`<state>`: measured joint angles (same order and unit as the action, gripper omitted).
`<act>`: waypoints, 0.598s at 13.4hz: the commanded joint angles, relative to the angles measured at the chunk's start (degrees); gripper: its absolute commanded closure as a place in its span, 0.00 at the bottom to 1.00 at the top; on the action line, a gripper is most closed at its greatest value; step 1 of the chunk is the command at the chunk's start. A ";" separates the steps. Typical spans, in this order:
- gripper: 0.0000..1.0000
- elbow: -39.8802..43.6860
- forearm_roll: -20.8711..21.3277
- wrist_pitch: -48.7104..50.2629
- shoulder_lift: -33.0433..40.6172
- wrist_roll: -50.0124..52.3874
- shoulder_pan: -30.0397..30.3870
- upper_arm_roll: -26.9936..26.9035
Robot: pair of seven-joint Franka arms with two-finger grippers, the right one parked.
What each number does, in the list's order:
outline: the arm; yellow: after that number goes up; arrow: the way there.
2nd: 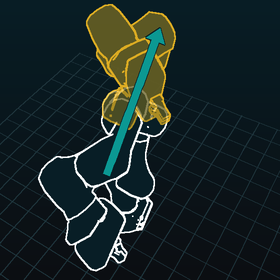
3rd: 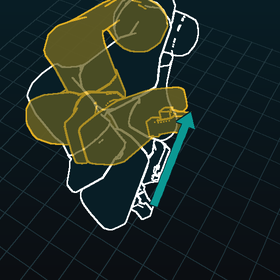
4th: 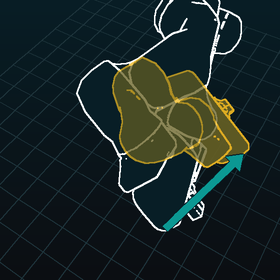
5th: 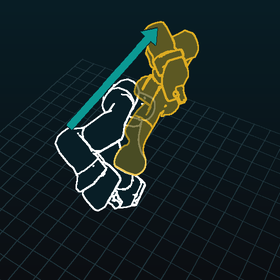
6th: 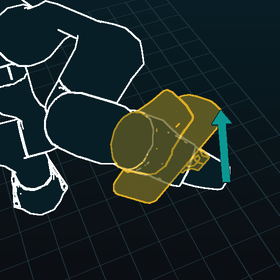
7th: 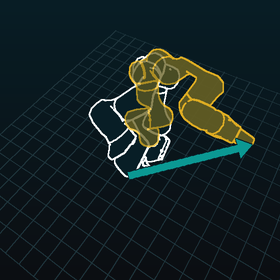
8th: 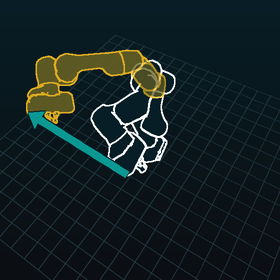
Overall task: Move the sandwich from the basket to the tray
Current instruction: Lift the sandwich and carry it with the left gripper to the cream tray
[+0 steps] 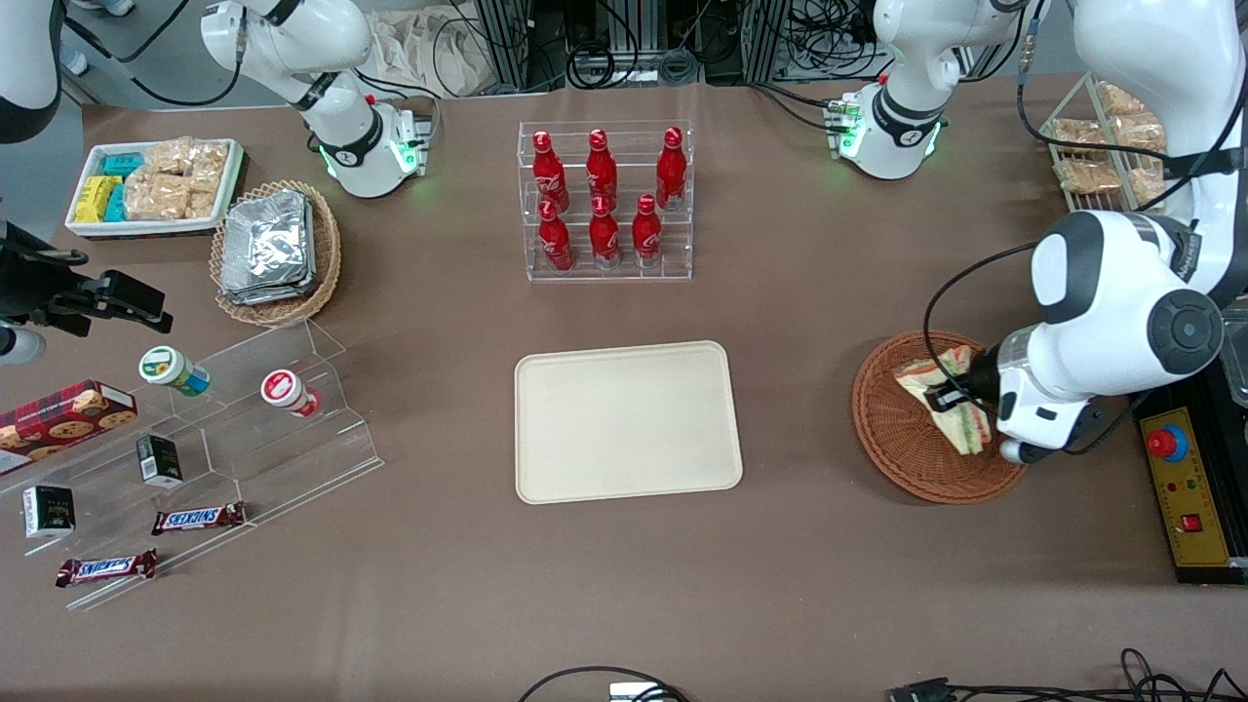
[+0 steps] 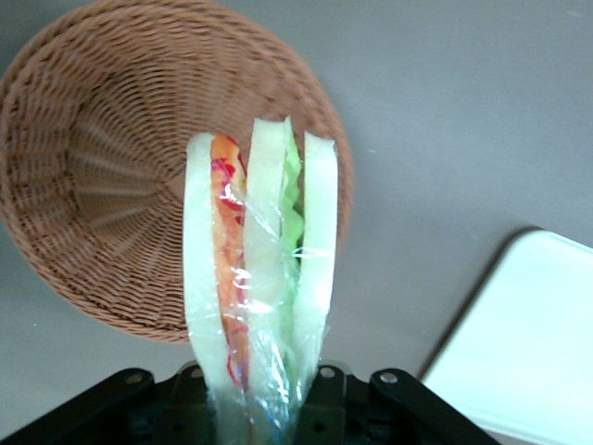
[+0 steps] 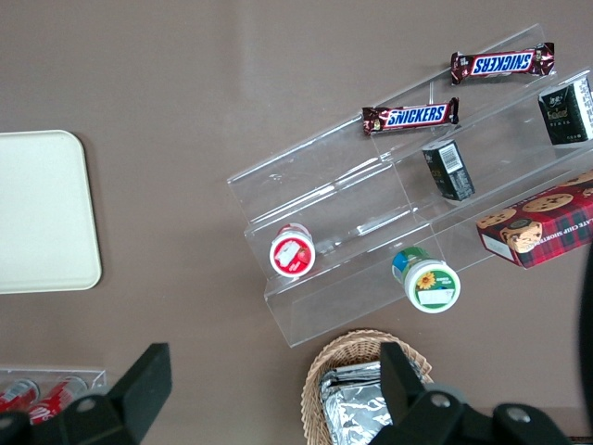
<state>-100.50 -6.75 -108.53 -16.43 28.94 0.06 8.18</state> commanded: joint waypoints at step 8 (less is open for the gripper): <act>0.88 16.65 -0.81 2.89 -14.58 4.89 -16.48 -0.27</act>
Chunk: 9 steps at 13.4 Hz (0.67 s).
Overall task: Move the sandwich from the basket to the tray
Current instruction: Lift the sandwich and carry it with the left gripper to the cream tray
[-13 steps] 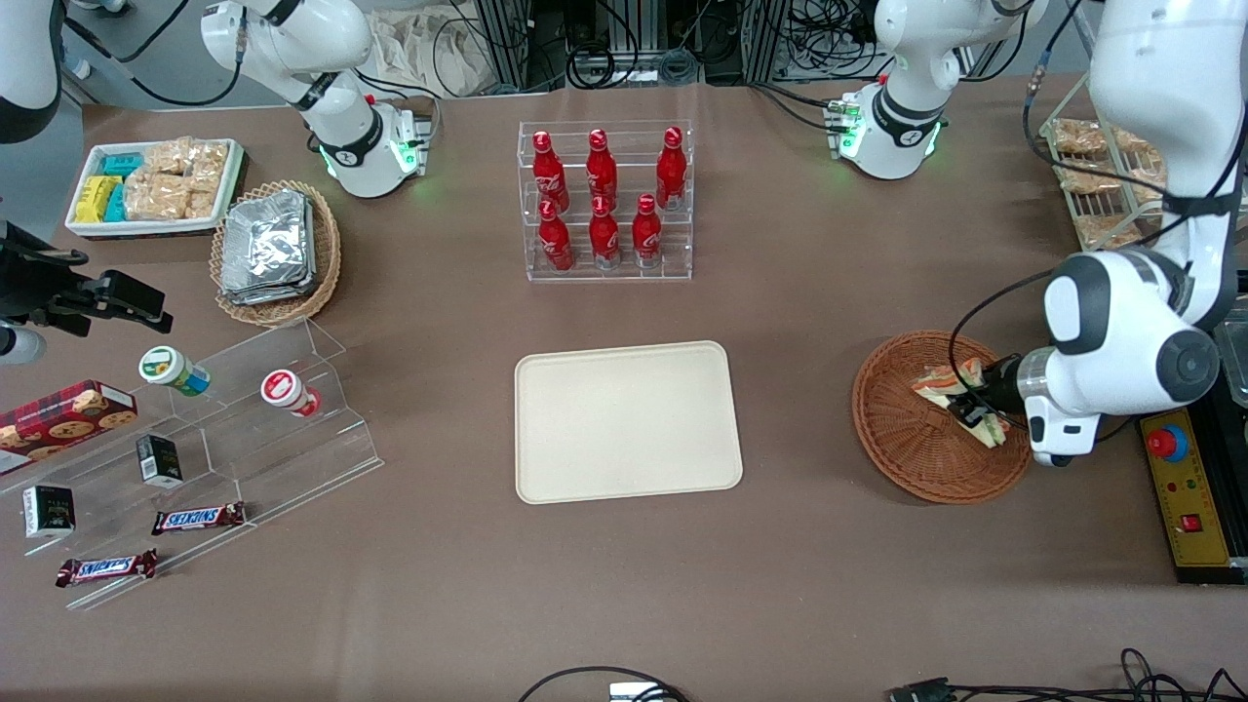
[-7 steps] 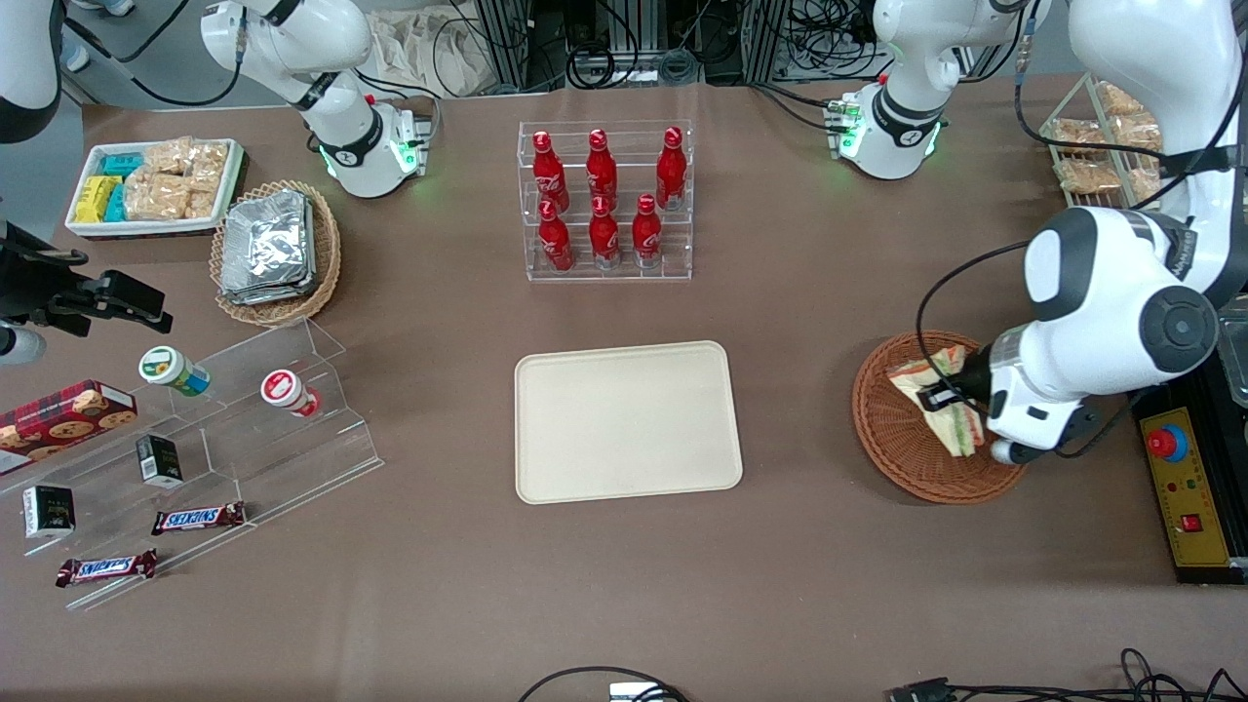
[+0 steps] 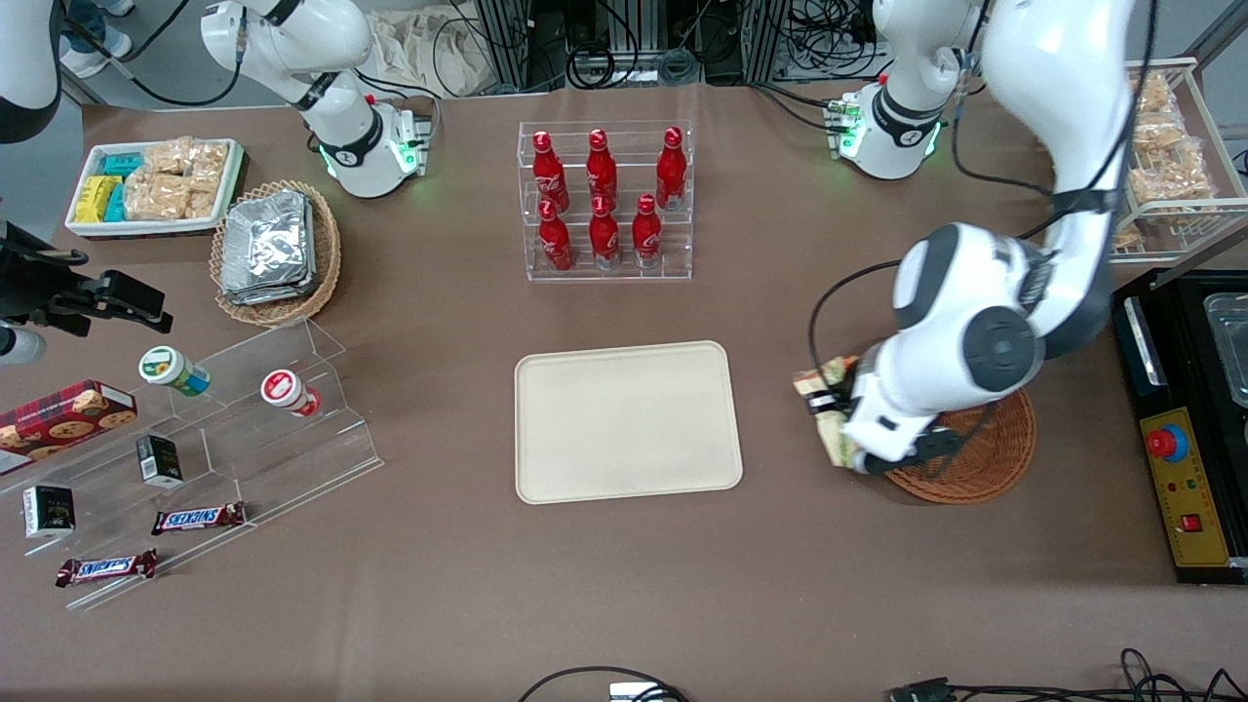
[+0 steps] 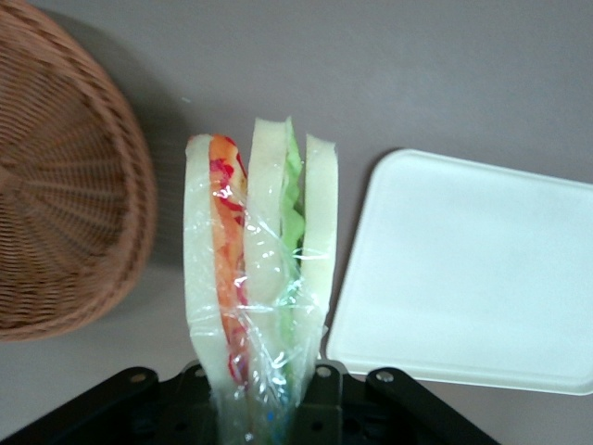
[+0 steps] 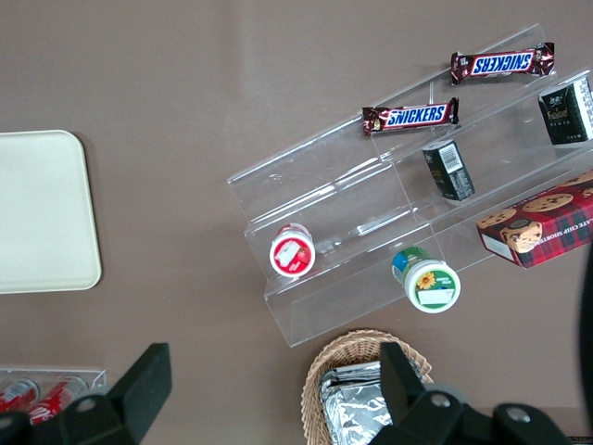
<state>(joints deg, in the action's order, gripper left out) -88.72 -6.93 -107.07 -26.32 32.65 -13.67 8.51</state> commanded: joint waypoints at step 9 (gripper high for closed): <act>0.85 10.76 -3.80 -3.50 -19.02 3.12 -11.37 -0.25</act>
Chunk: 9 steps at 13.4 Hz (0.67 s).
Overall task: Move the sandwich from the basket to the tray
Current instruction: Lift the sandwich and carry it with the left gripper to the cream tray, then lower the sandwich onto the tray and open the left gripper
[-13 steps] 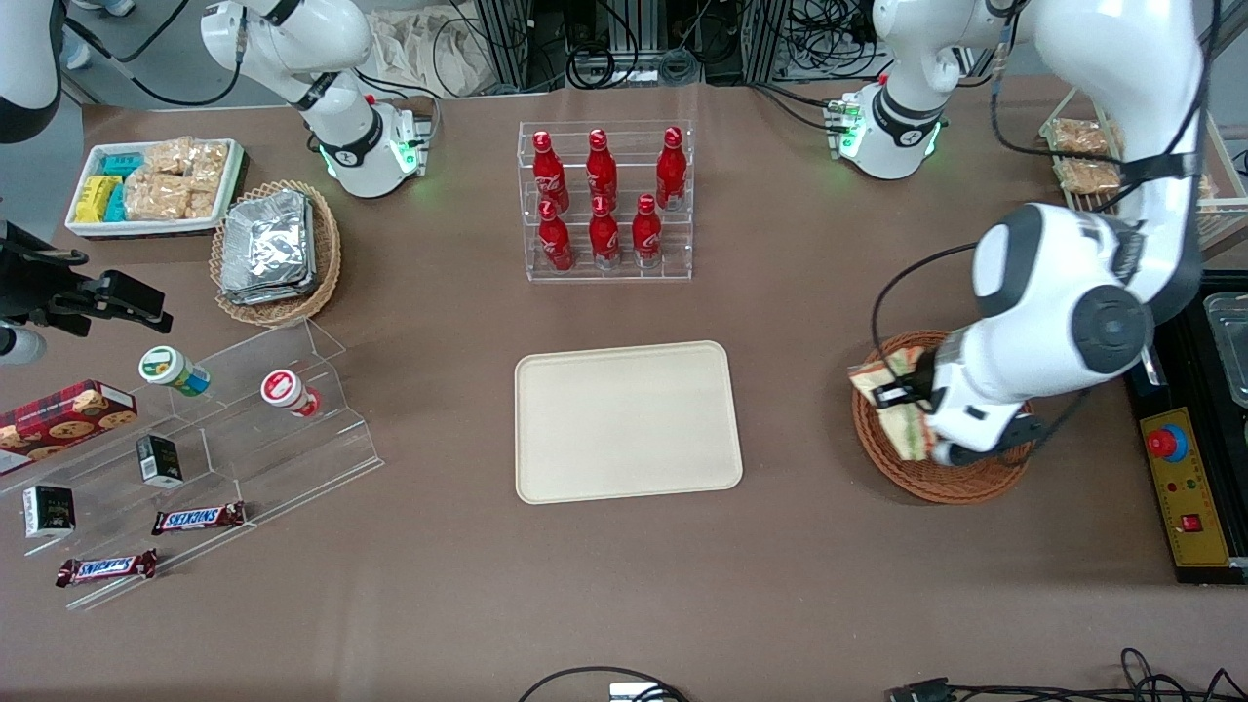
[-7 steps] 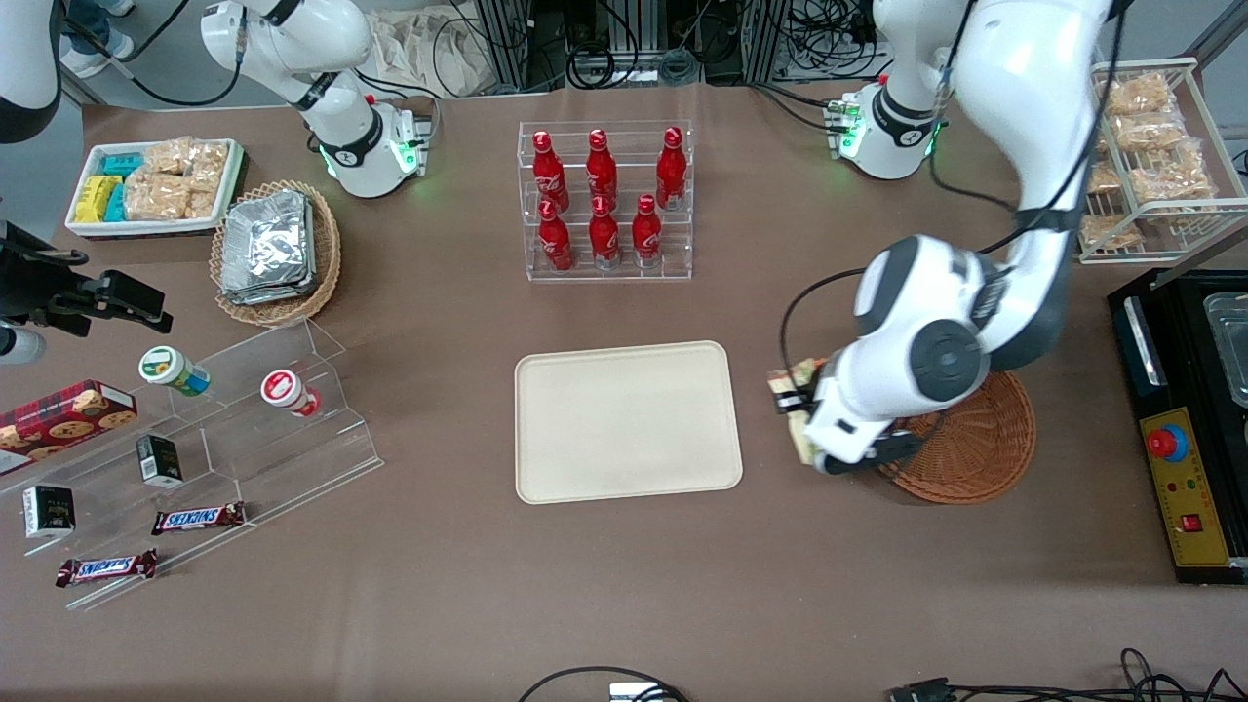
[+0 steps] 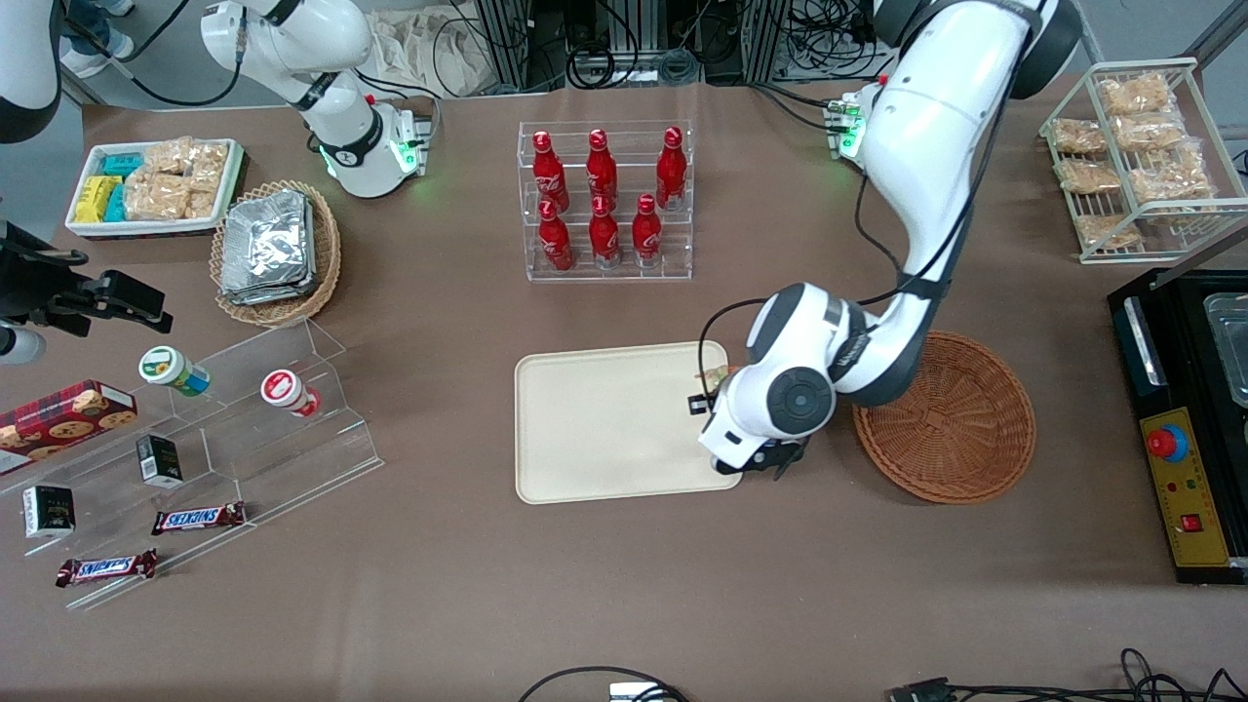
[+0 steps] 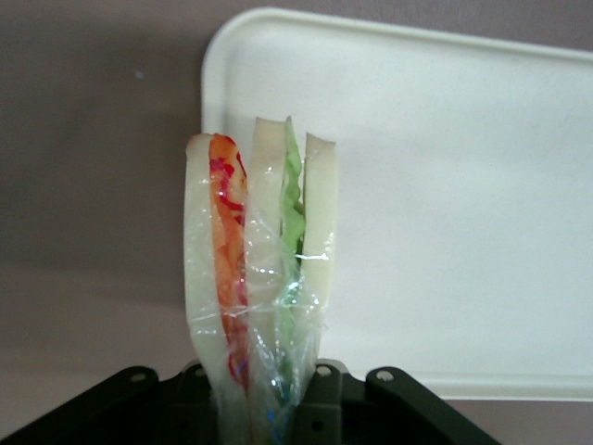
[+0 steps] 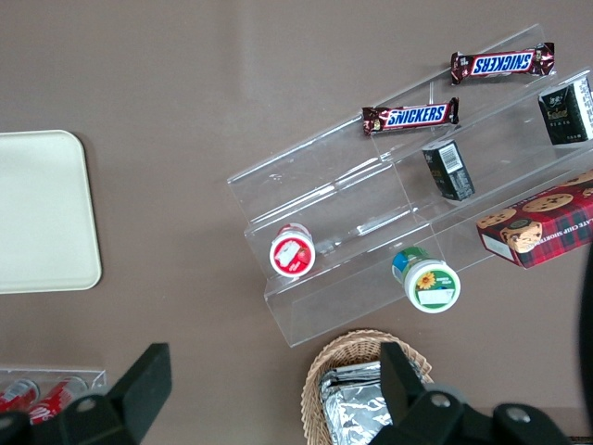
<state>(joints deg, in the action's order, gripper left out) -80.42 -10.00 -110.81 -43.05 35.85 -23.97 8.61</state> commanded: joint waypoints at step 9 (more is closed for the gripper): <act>0.00 2.46 -0.10 -2.22 -4.76 -0.96 -1.79 0.62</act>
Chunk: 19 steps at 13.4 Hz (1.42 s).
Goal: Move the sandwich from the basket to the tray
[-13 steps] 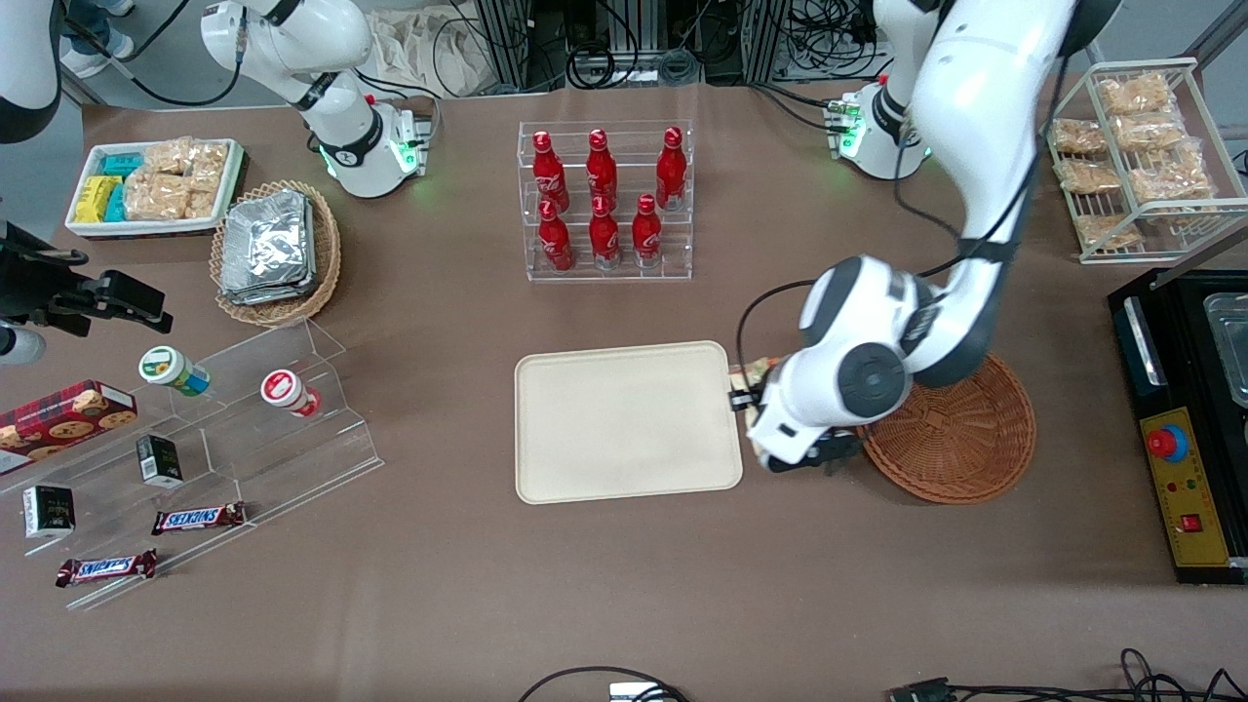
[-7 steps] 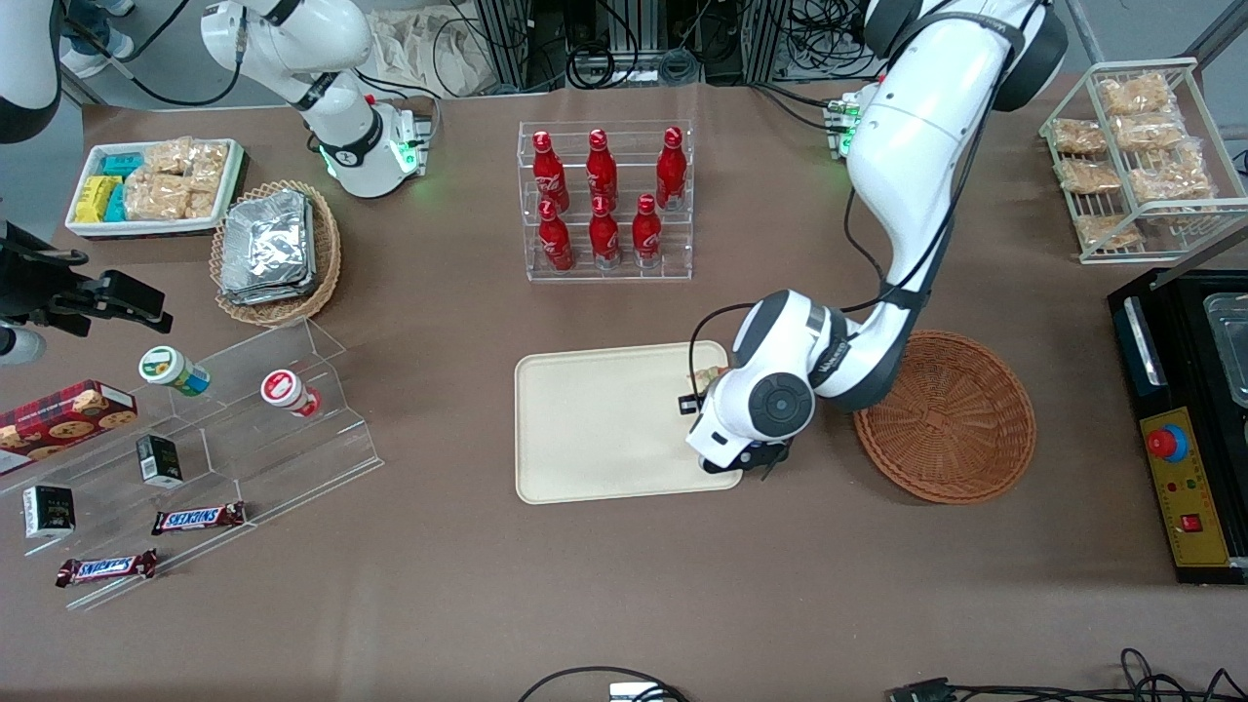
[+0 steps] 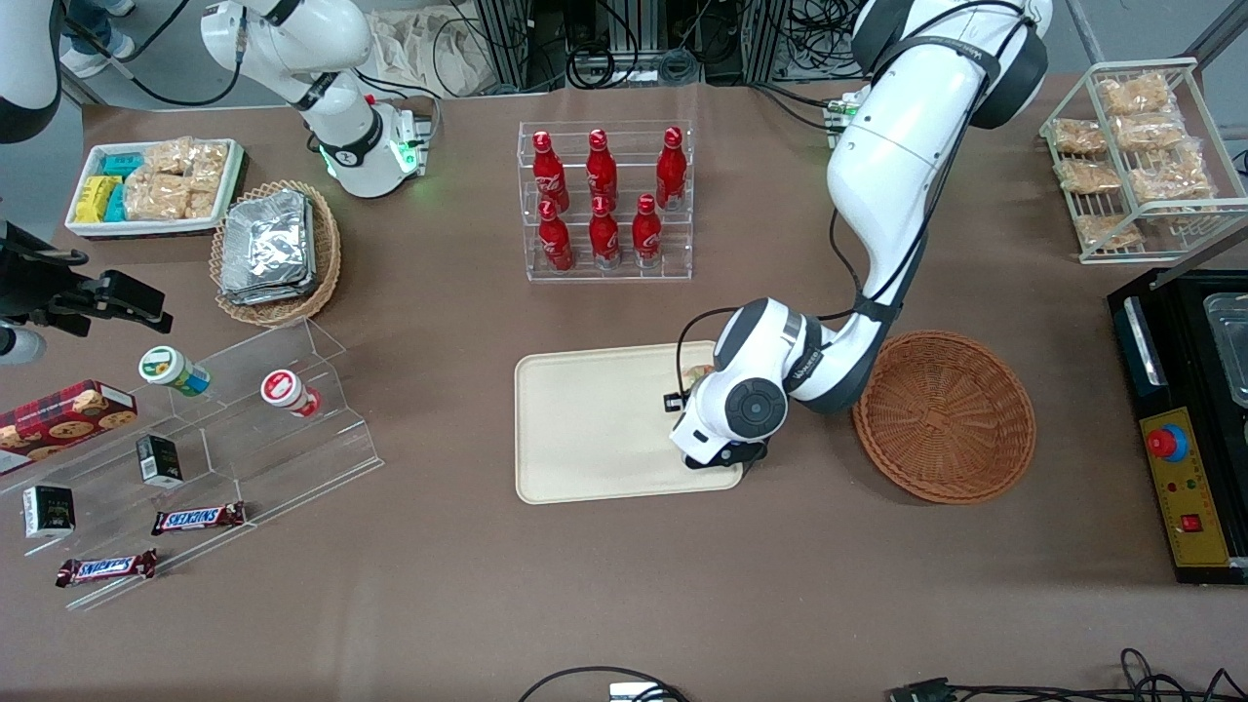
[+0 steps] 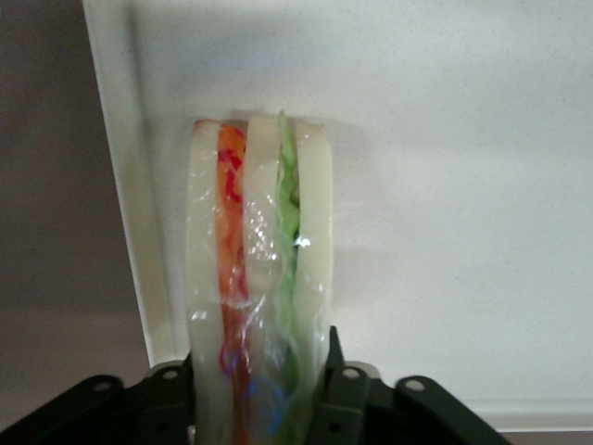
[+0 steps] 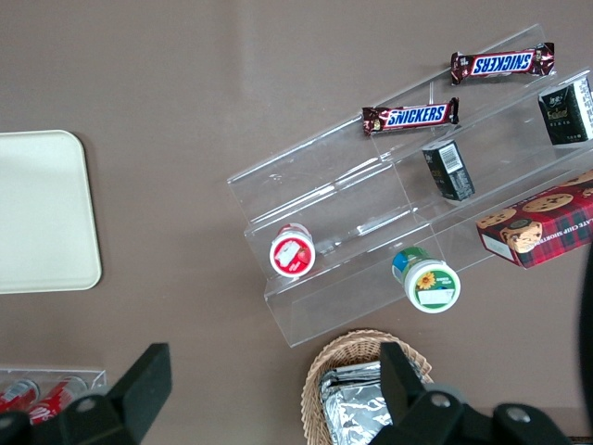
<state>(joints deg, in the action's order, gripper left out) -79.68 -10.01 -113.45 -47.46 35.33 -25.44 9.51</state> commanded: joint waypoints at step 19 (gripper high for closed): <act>0.00 1.28 8.51 36.71 36.11 -22.84 34.39 -1.16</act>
<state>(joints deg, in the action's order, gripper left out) -76.34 -2.89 -78.27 -15.57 14.76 6.30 7.74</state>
